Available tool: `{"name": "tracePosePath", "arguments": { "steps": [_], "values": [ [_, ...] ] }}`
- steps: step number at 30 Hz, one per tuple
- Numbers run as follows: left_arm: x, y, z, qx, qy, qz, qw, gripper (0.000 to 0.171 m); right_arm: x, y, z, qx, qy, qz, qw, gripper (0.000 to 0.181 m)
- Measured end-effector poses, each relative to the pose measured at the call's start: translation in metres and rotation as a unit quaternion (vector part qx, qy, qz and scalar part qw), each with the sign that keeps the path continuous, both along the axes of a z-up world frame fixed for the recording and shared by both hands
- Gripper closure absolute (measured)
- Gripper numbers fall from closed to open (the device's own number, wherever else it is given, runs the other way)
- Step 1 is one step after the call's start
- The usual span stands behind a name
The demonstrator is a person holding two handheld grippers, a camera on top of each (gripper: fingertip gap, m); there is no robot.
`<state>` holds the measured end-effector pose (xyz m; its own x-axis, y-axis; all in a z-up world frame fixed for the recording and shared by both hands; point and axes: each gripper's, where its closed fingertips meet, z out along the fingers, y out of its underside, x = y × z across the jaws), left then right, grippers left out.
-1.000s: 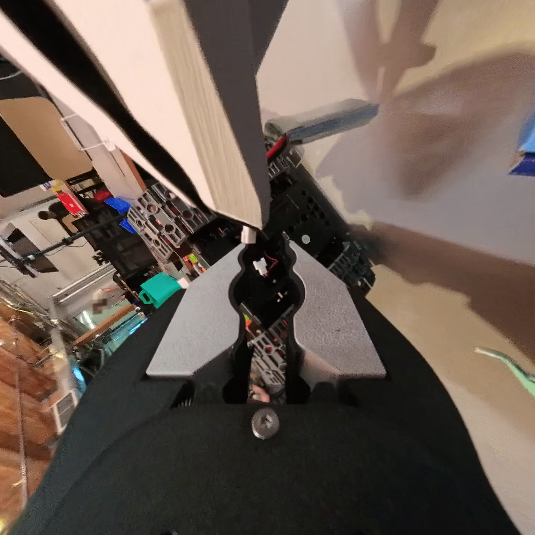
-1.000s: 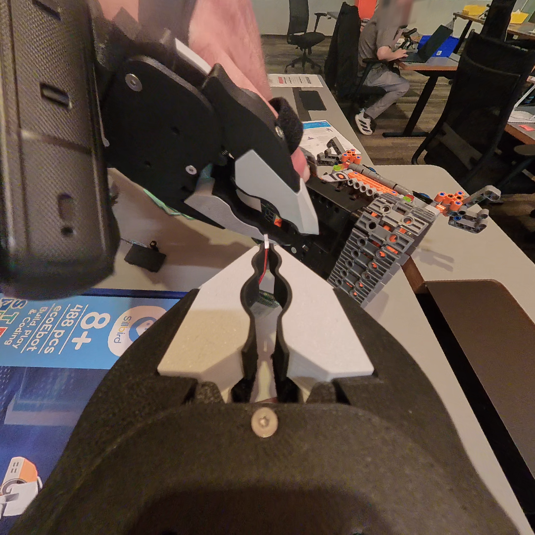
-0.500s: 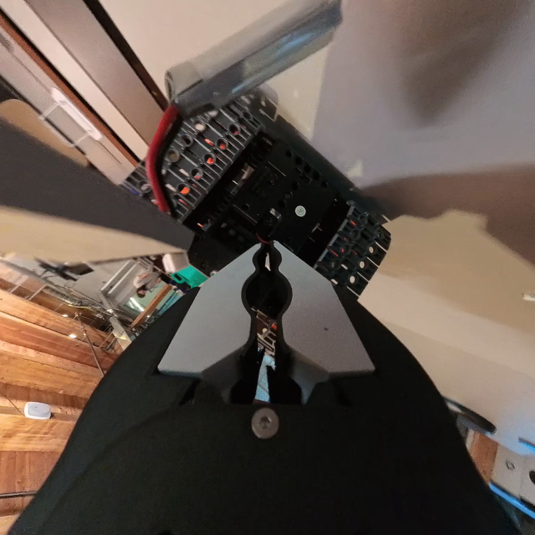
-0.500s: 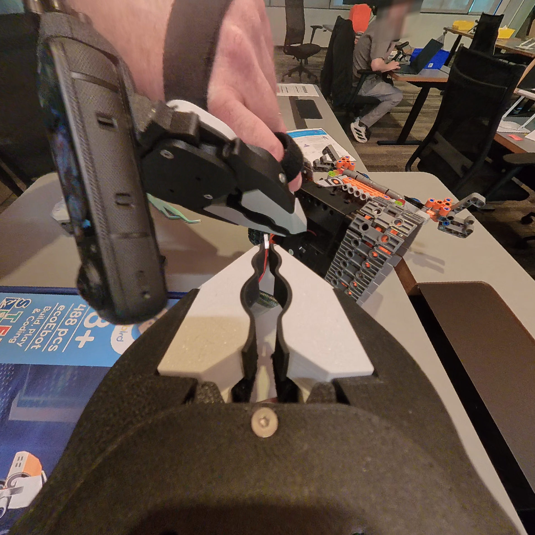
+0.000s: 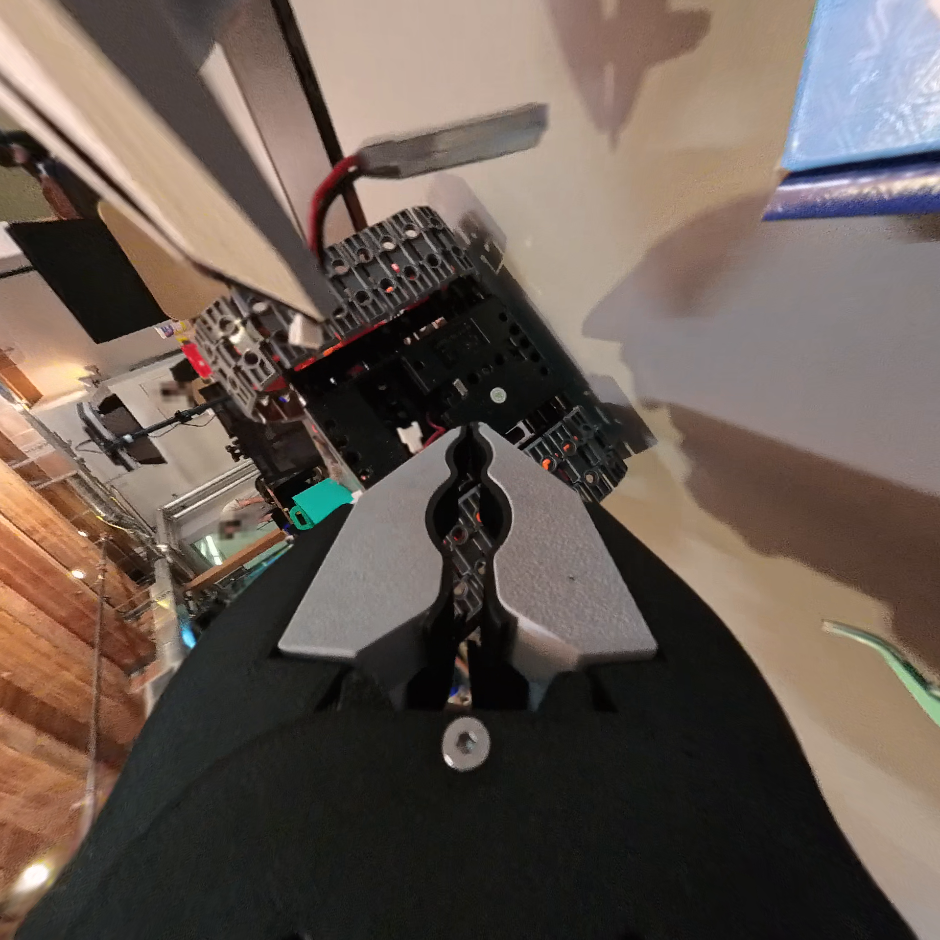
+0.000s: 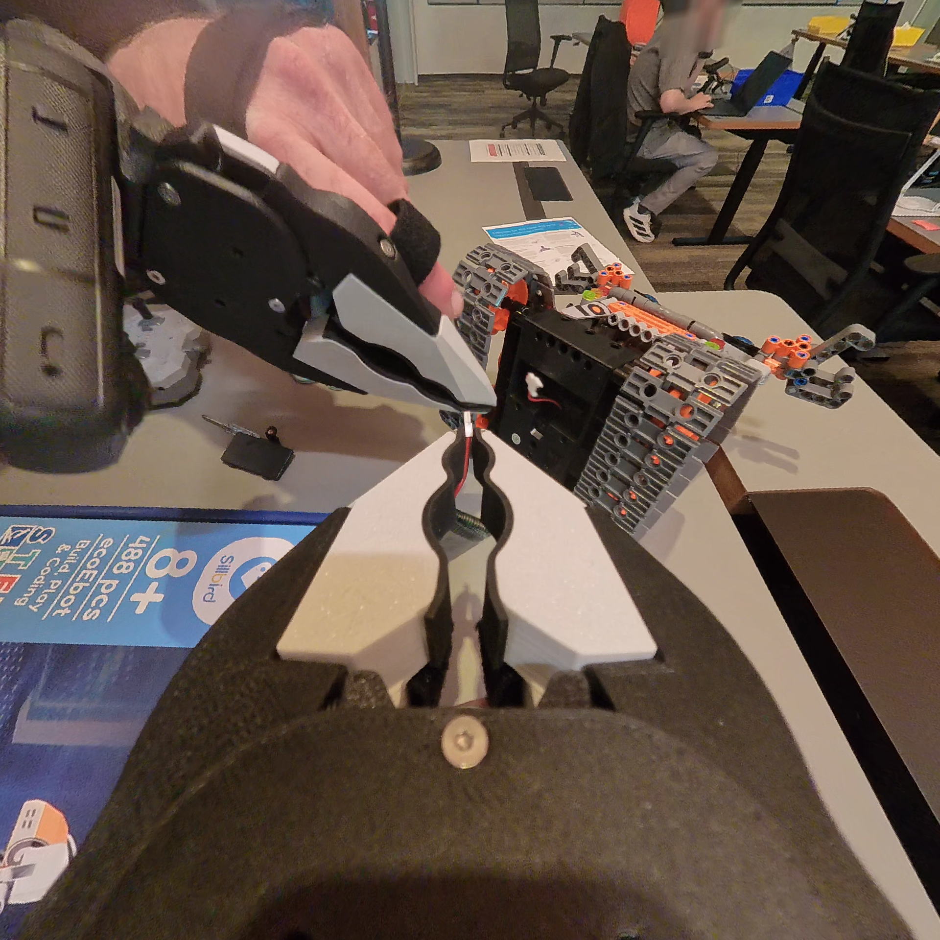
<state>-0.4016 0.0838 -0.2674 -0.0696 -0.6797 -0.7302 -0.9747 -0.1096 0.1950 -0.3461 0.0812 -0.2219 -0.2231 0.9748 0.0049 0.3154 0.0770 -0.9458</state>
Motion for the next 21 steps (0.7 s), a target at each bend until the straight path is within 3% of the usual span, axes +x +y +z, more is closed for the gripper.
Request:
{"name": "tracePosePath", "arguments": {
  "steps": [4,6,10,21],
  "values": [
    [0.001,0.01,0.019,0.03,-0.041,0.012,0.999,0.171,-0.001,0.001,-0.002,-0.001,-0.001,-0.001,1.0,0.181],
    [-0.003,0.018,0.023,0.045,-0.029,0.013,0.998,0.162,-0.001,0.001,-0.003,0.001,-0.003,-0.002,1.0,0.181],
    [-0.002,0.023,0.02,0.04,-0.032,0.011,0.999,0.157,-0.001,0.001,-0.002,0.002,0.0,-0.003,1.0,0.181],
    [-0.007,0.022,0.008,0.027,-0.031,0.032,0.999,0.167,0.001,0.004,-0.001,-0.004,0.005,-0.005,1.0,0.181]
  ]
}}
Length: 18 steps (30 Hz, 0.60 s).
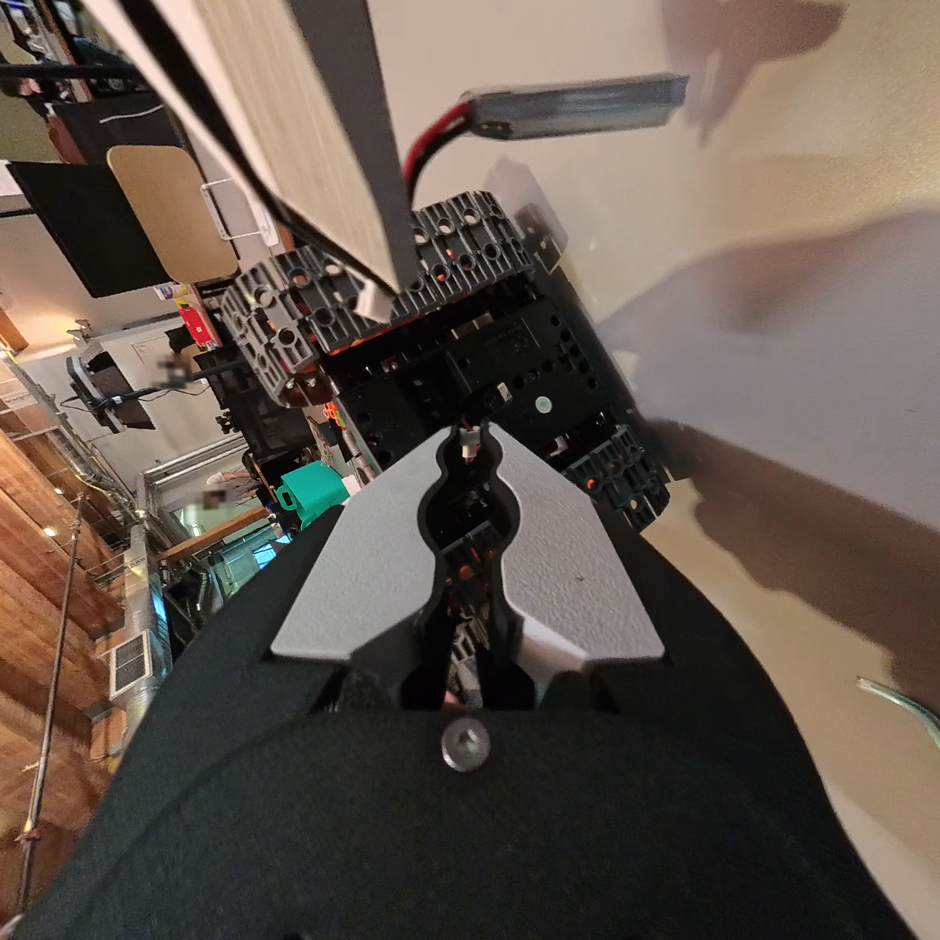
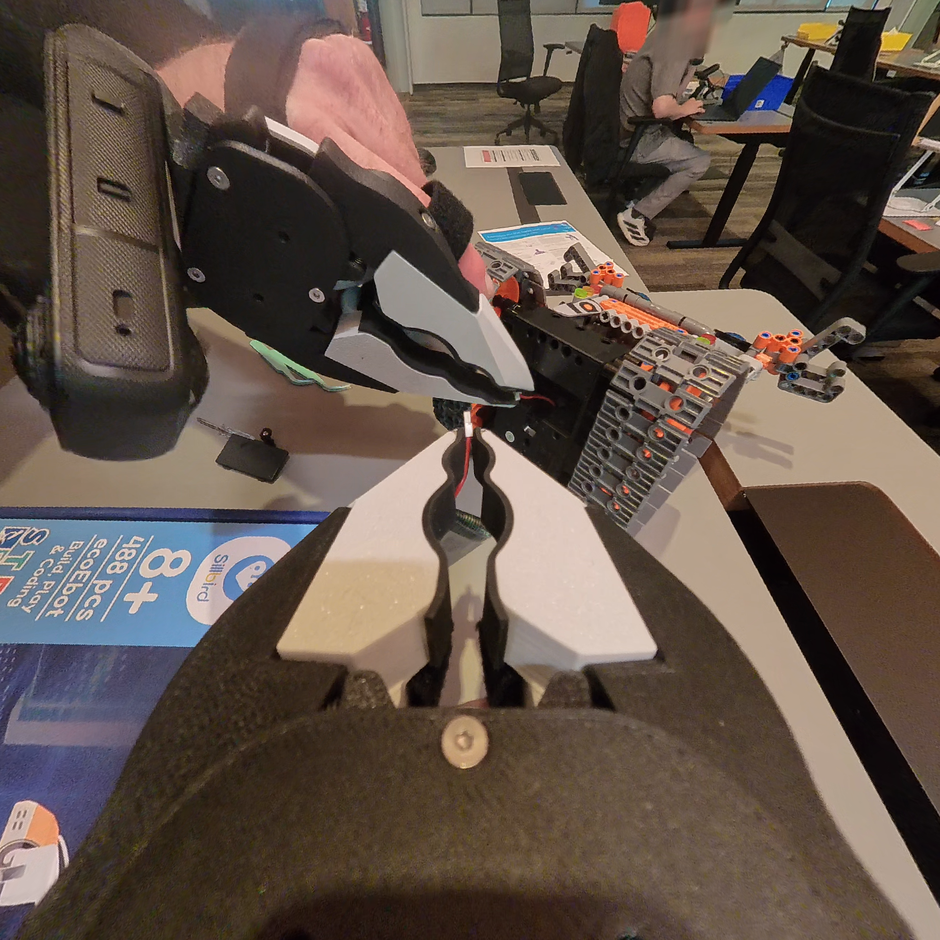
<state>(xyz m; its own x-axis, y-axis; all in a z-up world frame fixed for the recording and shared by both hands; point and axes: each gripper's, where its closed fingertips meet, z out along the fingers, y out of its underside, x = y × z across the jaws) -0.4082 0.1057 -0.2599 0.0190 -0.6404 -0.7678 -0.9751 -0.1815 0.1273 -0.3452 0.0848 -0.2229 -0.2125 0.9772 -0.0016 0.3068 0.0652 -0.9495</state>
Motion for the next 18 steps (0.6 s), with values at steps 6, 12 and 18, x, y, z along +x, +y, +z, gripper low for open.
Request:
{"name": "tracePosePath", "arguments": {
  "steps": [6,12,18],
  "values": [
    [-0.003,-0.001,0.005,0.014,-0.064,0.021,0.998,0.167,-0.001,0.001,-0.003,-0.005,-0.008,-0.001,1.0,0.181],
    [-0.002,0.0,0.012,0.028,-0.131,0.033,0.99,0.167,-0.004,0.004,-0.006,-0.011,-0.022,-0.001,1.0,0.181],
    [0.008,-0.004,0.012,0.028,-0.199,0.022,0.979,0.167,-0.012,0.008,-0.017,-0.032,-0.061,0.003,0.998,0.181]
  ]
}}
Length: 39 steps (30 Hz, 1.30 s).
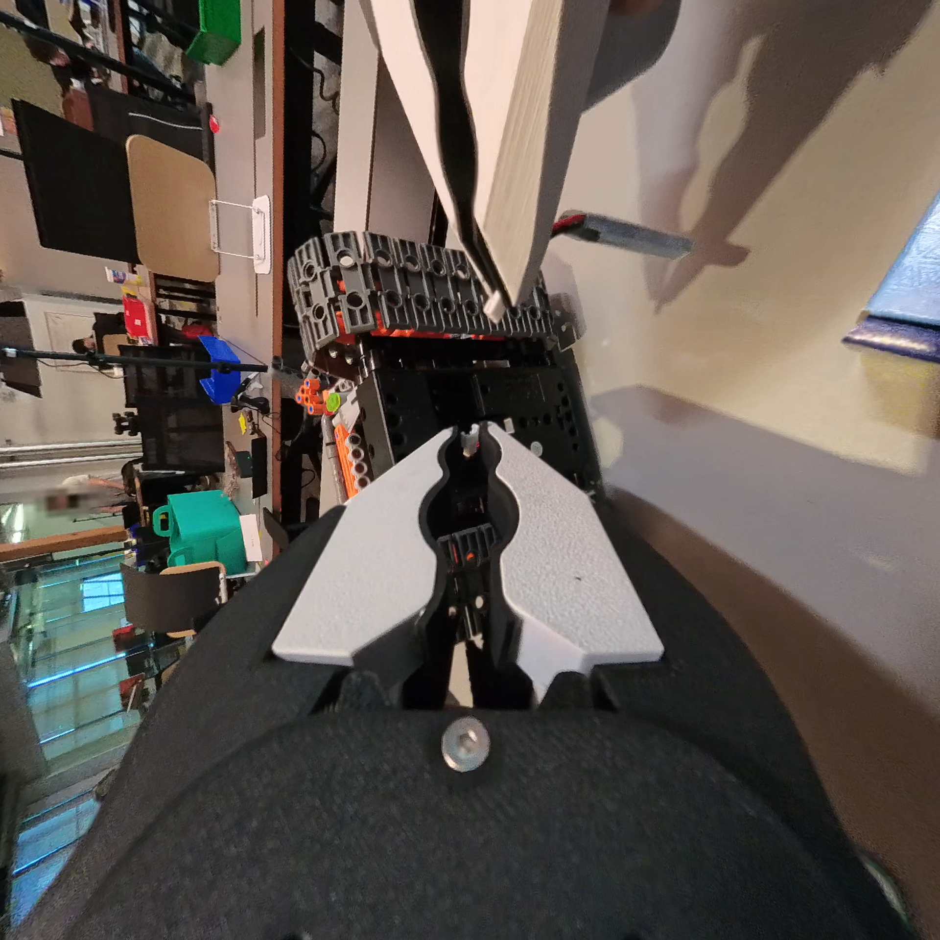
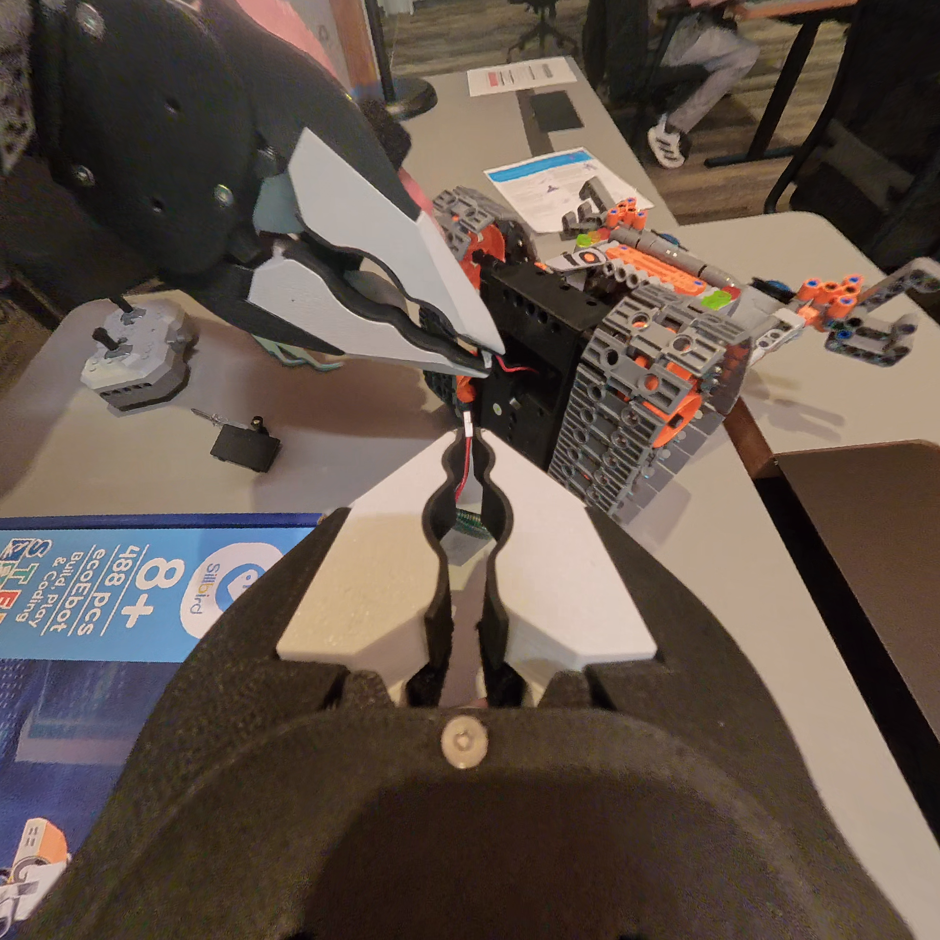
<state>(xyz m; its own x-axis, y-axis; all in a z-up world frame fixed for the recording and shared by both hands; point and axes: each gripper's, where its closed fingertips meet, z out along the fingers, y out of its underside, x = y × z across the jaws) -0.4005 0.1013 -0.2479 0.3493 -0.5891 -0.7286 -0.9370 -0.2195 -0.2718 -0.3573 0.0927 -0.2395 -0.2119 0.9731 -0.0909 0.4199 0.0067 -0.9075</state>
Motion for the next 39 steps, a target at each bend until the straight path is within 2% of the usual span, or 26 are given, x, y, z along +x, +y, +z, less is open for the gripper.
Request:
{"name": "tracePosePath", "arguments": {
  "steps": [4,8,16,20,28,32,35,39],
  "values": [
    [0.01,-0.003,-0.003,0.002,-0.018,-0.025,1.0,0.171,-0.008,-0.003,-0.009,0.0,-0.022,0.01,1.0,0.181],
    [0.013,-0.004,-0.011,0.005,-0.012,-0.024,1.0,0.171,-0.015,-0.006,-0.013,0.012,-0.034,0.017,0.999,0.181],
    [0.01,-0.003,-0.011,0.06,-0.029,0.013,0.998,0.17,-0.017,-0.005,-0.018,0.019,-0.036,0.019,0.999,0.181],
    [0.004,0.0,-0.009,0.085,-0.052,0.052,0.994,0.165,-0.019,-0.006,-0.021,0.025,-0.039,0.023,0.999,0.181],
    [-0.011,-0.003,-0.015,0.094,-0.088,0.116,0.985,0.158,-0.019,-0.004,-0.021,0.025,-0.032,0.018,0.999,0.181],
    [-0.014,-0.004,-0.015,0.106,-0.093,0.13,0.982,0.16,-0.02,-0.005,-0.022,0.026,-0.031,0.02,0.999,0.181],
    [-0.016,-0.004,-0.014,0.105,-0.113,0.138,0.978,0.169,-0.021,-0.006,-0.022,0.027,-0.03,0.02,0.999,0.181],
    [-0.015,-0.004,-0.016,0.114,-0.109,0.139,0.978,0.17,-0.022,-0.005,-0.022,0.033,-0.027,0.018,0.999,0.181]
  ]
}}
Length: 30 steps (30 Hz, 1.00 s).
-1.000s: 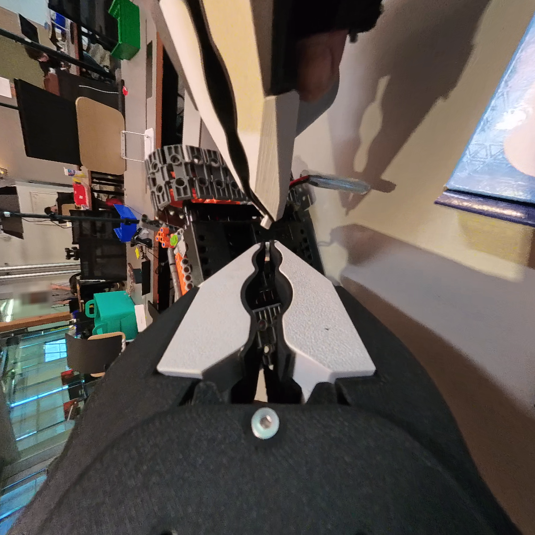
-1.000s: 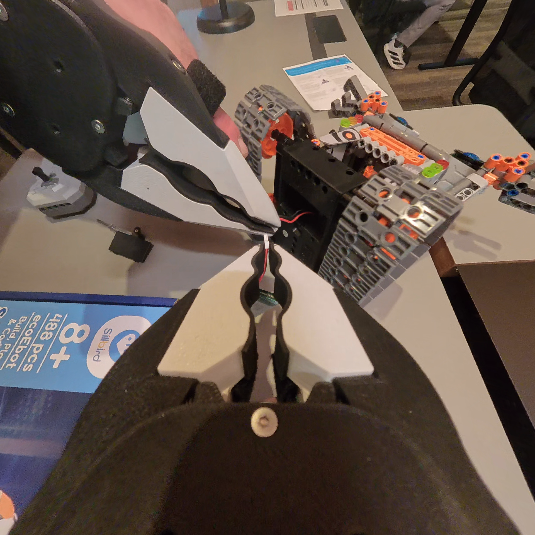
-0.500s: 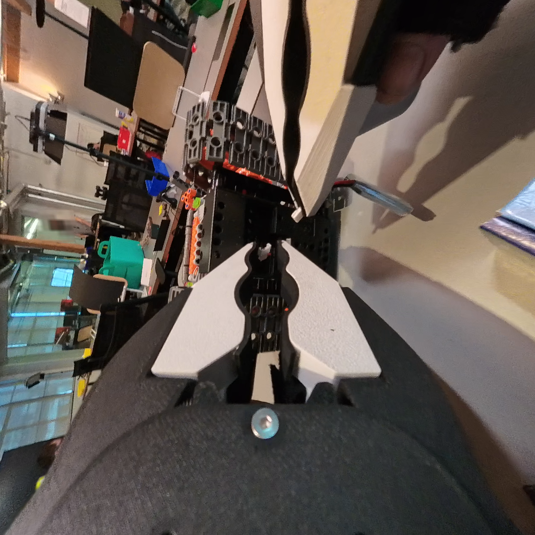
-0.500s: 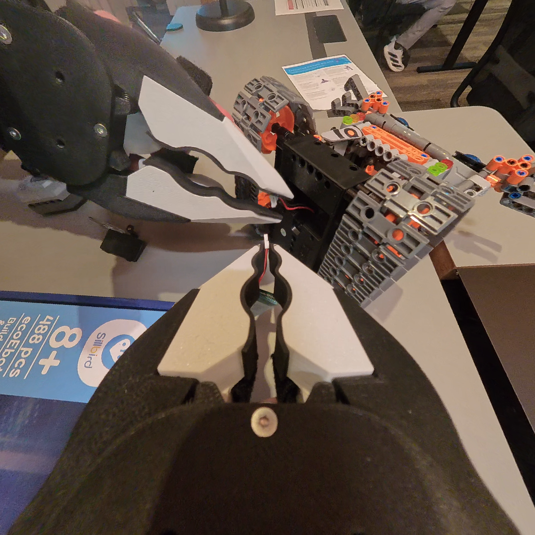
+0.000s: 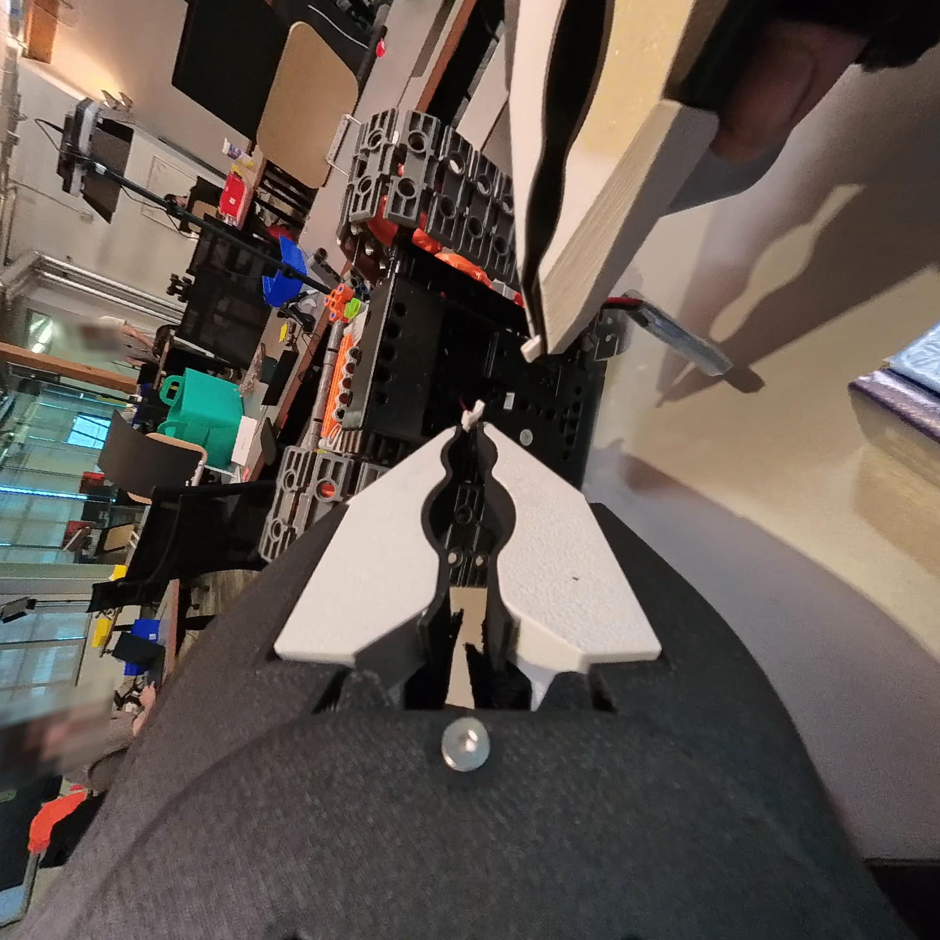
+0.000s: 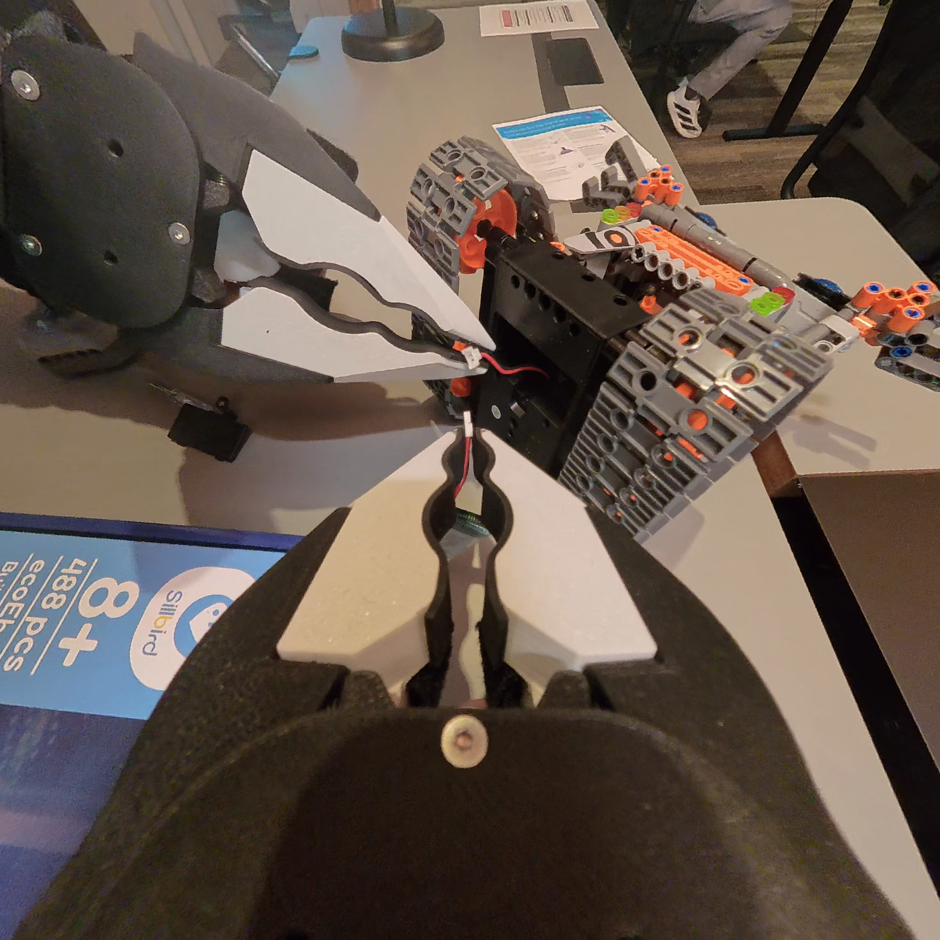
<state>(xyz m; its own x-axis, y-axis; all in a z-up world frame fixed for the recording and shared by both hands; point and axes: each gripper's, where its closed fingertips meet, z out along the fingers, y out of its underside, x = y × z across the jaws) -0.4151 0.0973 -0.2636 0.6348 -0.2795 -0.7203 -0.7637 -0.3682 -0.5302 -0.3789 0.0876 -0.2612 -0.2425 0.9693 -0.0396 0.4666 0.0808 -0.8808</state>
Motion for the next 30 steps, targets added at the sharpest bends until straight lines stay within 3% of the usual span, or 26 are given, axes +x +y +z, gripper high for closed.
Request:
{"name": "tracePosePath", "arguments": {
  "steps": [7,18,30],
  "values": [
    [0.005,0.005,0.004,0.024,0.033,-0.019,0.999,0.171,0.001,0.007,0.004,0.052,0.013,-0.015,0.998,0.181],
    [0.011,0.01,0.006,0.053,0.08,-0.052,0.994,0.171,-0.002,0.011,0.006,0.283,0.002,-0.024,0.959,0.181],
    [0.018,0.016,0.008,0.068,0.09,-0.08,0.99,0.171,-0.006,0.026,0.009,0.335,-0.016,-0.046,0.941,0.181]
  ]
}}
